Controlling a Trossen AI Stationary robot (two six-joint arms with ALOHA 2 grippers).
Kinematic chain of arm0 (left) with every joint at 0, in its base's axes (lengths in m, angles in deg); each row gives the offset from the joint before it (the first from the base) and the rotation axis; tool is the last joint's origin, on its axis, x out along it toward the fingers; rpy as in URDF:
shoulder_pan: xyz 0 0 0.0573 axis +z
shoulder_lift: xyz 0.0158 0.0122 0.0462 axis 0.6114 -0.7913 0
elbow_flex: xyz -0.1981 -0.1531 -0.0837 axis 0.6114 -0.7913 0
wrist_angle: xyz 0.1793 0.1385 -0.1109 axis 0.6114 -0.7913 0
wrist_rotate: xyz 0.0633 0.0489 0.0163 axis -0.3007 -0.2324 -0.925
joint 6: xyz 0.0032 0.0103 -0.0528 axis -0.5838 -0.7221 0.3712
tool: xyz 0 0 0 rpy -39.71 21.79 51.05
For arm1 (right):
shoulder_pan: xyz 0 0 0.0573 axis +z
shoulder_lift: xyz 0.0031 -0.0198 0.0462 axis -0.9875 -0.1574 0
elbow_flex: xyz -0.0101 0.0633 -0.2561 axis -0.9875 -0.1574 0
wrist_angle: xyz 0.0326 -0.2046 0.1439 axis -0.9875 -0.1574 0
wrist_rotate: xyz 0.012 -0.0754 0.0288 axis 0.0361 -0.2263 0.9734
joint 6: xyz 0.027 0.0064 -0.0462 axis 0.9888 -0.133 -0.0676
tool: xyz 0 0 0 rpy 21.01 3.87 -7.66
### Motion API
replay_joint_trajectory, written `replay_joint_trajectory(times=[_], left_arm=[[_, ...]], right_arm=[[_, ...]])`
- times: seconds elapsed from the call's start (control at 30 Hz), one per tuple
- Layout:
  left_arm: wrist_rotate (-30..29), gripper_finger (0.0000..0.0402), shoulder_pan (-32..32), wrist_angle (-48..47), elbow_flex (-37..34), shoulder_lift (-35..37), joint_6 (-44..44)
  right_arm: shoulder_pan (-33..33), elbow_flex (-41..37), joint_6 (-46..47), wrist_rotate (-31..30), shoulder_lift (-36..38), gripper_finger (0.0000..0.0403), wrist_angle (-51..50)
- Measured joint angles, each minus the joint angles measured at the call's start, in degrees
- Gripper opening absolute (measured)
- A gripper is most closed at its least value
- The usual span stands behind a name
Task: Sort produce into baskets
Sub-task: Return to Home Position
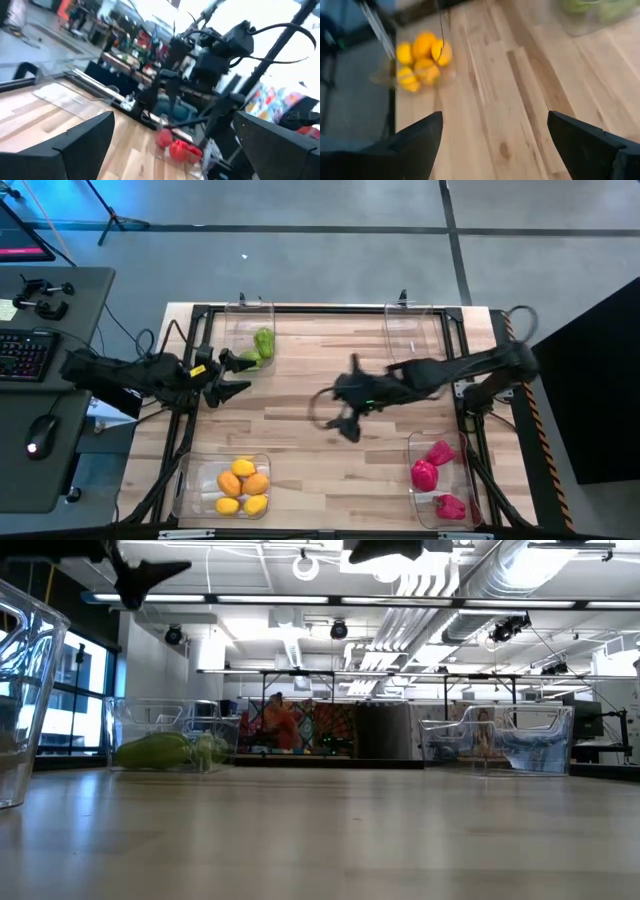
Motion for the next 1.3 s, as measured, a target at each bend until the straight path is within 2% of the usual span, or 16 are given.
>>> replay_joint_trajectory(times=[0.2, 0.3, 0.47, 0.53, 0.67, 0.77, 0.87, 0.97, 1.03, 1.2, 1.3], left_arm=[[-4.00, 0.0395, 0.02, 3.01, -9.61, 8.08, 2.23], [-4.26, 0.0395, 0.02, 2.81, -13.22, 11.49, 4.27], [-4.22, 0.0395, 0.02, 2.53, -18.44, 15.96, 7.37], [-4.23, 0.0395, 0.02, 2.07, -20.34, 17.40, 8.98], [-4.21, 0.0395, 0.02, -2.70, -20.29, 18.89, 9.66], [-4.28, 0.0395, 0.03, -3.11, -20.29, 19.37, 9.15], [-4.50, 0.0395, 0.07, -3.65, -20.25, 19.36, 9.42], [-4.52, 0.0395, 0.07, -4.90, -20.25, 19.32, 8.95], [-4.54, 0.0395, 0.07, -5.33, -20.25, 19.32, 7.79], [-4.57, 0.0395, 0.07, -5.62, -20.25, 19.32, 5.94], [-4.59, 0.0395, 0.07, -5.62, -20.25, 19.32, 6.09]], right_arm=[[1.15, -19.85, 9.78, -1.06, 15.59, 0.0349, 18.55], [1.71, -26.33, 12.10, -4.55, 21.41, 0.0349, 24.50], [1.87, -32.42, 14.88, -6.43, 27.18, 0.0349, 23.60], [2.23, -33.68, 20.00, -6.13, 28.58, 0.0349, 24.44], [4.28, -37.84, 22.73, -5.51, 29.55, 0.0349, 28.18], [5.30, -43.59, 24.53, -5.42, 30.45, 0.0349, 41.22], [5.50, -52.90, 24.71, -3.81, 30.35, 0.0349, 64.04], [2.71, -61.77, 24.74, 0.15, 30.54, 0.0349, 84.41], [-0.38, -66.99, 23.76, 2.81, 31.54, 0.0349, 92.82], [-9.92, -76.73, 19.76, 9.01, 35.67, 0.0349, 99.02], [-17.20, -82.25, 19.31, 15.90, 37.84, 0.0349, 101.19]])
